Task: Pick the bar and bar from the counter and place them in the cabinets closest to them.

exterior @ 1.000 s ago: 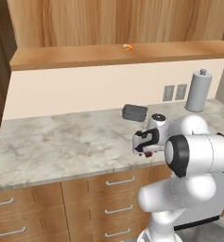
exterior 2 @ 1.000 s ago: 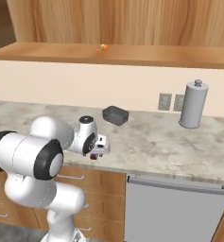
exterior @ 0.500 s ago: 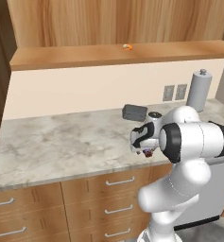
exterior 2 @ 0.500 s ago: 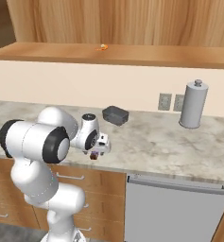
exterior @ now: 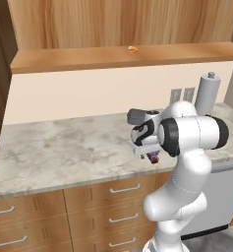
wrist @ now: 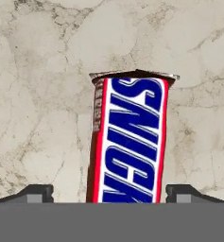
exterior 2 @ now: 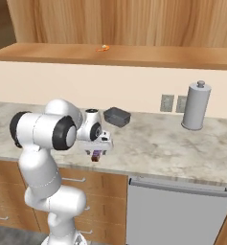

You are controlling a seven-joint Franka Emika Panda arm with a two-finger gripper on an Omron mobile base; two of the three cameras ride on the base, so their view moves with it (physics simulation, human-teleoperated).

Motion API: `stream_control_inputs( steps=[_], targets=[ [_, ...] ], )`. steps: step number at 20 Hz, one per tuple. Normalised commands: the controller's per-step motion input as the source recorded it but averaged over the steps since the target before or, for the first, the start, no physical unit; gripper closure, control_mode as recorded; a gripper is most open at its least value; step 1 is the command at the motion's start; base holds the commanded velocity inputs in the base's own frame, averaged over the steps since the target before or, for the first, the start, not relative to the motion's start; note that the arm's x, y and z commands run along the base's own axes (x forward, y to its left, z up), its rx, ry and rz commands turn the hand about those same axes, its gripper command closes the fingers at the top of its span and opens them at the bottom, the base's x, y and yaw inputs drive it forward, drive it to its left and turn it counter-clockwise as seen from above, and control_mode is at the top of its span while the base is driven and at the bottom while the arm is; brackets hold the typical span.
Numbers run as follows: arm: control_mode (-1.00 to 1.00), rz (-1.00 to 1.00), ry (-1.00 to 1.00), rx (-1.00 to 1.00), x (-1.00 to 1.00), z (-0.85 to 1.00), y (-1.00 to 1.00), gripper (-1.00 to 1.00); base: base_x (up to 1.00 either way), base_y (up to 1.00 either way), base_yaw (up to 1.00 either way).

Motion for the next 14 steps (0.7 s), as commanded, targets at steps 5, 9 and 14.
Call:
stream_control_inputs(
  steps=[5, 9, 14],
  targets=[
    [-1.0, 0.0, 0.0, 0.0, 0.0, 0.04, 0.0, 1.0, 0.0, 0.0, 0.0],
    [-1.0, 0.0, 0.03, 0.02, 0.0, 0.26, -0.01, 1.0, 0.0, 0.0, 0.0],
    [-1.0, 0.0, 0.07, 0.05, 0.0, 0.52, -0.05, 1.0, 0.0, 0.0, 0.0]
  ],
)
